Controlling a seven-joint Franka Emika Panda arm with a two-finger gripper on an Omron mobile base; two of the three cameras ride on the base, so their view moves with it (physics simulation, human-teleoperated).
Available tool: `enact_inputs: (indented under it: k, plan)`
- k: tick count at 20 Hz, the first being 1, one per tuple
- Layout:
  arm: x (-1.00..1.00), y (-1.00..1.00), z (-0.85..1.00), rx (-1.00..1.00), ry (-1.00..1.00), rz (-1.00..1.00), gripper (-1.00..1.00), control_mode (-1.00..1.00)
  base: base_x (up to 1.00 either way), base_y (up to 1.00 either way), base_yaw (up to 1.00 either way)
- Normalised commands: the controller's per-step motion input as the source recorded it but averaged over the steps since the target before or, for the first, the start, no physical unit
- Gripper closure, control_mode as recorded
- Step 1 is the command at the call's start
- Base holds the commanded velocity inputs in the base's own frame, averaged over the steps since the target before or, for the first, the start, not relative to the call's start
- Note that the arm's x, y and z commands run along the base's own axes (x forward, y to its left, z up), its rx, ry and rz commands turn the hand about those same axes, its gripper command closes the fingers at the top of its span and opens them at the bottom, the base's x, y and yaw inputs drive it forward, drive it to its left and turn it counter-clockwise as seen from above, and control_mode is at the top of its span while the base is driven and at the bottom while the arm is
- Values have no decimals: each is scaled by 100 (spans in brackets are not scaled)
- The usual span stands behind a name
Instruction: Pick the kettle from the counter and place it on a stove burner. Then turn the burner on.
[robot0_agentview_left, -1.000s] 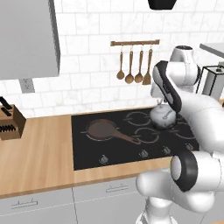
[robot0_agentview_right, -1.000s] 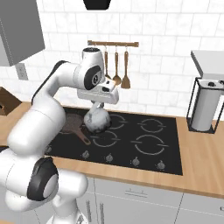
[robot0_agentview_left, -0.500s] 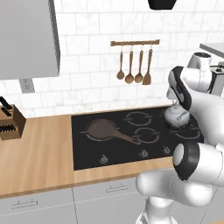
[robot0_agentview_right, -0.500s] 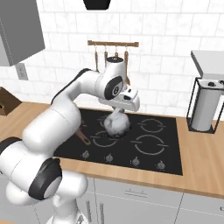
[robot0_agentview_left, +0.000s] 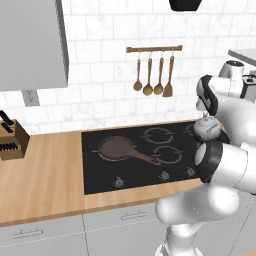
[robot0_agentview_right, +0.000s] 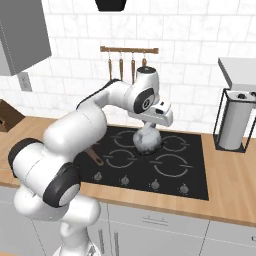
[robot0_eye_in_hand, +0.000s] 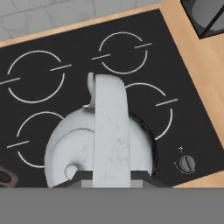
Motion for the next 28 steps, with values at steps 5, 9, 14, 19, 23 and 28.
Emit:
enact_inputs:
  k: [5,9,14,19,23,28]
  plan:
    - [65,-18,-30,0,0,-1,100,-100,0,0,0]
    - [48,-15,-23,0,-1,-3,100,-100,0,0,0]
    - [36,-13,-4,0,0,-2,100,-100,0,0,0]
    - [31,-13,-5,0,0,0,100,-100,0,0,0]
    - [32,-21,-16,0,-4,-1,100,-100,0,0,0]
    - [36,-28,-18,0,-1,-4,100,-100,0,0,0]
